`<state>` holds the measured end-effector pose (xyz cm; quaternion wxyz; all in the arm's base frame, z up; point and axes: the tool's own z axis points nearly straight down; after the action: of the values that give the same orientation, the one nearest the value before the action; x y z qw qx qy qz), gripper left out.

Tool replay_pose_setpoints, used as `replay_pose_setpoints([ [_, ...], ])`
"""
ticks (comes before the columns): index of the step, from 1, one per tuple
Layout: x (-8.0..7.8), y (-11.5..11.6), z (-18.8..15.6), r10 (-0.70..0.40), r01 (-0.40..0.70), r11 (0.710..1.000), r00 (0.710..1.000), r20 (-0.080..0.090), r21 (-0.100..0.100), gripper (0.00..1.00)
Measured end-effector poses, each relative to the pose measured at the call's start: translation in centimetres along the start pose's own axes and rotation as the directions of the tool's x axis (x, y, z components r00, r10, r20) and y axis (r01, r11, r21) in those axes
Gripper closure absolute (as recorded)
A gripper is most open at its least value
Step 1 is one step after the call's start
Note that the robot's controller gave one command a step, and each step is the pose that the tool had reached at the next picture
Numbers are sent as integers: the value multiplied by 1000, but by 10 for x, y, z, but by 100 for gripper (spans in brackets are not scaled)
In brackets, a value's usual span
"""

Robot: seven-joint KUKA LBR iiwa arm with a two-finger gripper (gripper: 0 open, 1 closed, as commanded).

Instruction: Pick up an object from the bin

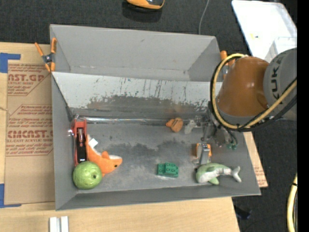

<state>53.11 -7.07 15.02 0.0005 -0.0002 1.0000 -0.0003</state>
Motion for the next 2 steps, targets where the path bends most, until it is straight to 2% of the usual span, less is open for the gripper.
replay_pose_setpoints([
  [1,35,54,71,-47,47,999,999,2,0,0],
  [2,35,68,54,-2,2,1000,1000,6,1,0],
])
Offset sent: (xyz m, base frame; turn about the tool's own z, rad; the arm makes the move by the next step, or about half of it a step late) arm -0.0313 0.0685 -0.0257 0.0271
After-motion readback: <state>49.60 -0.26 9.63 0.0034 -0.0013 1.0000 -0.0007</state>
